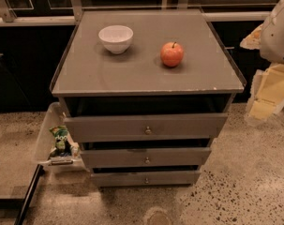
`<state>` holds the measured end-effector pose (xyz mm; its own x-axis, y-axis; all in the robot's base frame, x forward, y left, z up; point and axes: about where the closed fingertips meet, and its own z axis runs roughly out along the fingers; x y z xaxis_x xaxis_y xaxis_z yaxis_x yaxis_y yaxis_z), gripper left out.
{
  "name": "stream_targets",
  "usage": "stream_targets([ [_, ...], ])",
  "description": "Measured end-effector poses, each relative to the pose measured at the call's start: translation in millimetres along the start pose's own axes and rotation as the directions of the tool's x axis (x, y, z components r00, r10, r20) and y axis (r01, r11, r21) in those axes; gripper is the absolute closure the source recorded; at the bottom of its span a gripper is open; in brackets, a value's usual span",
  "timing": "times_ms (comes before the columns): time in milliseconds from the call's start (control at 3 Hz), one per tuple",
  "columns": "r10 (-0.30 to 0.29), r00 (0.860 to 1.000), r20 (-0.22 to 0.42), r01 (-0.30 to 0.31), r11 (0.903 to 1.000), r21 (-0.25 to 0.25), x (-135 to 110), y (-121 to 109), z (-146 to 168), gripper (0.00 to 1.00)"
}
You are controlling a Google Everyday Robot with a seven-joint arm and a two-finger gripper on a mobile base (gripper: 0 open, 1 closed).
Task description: Open bottom drawer
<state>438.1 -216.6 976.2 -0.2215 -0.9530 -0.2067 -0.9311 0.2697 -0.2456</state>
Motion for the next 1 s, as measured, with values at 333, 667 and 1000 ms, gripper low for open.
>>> stream_targets([
  [333,0.000,1.000,0.000,0.000,1.0000,0.000,0.0,0.0,0.0,0.00],
  [667,-0.009,1.000,0.020,0.010,0.9995,-0.030,4.9,16.6,17.9,0.00],
  [1000,-0.060,0.998,0.024,0.062,0.9959,-0.066,12.0,48.6,52.5,0.00],
])
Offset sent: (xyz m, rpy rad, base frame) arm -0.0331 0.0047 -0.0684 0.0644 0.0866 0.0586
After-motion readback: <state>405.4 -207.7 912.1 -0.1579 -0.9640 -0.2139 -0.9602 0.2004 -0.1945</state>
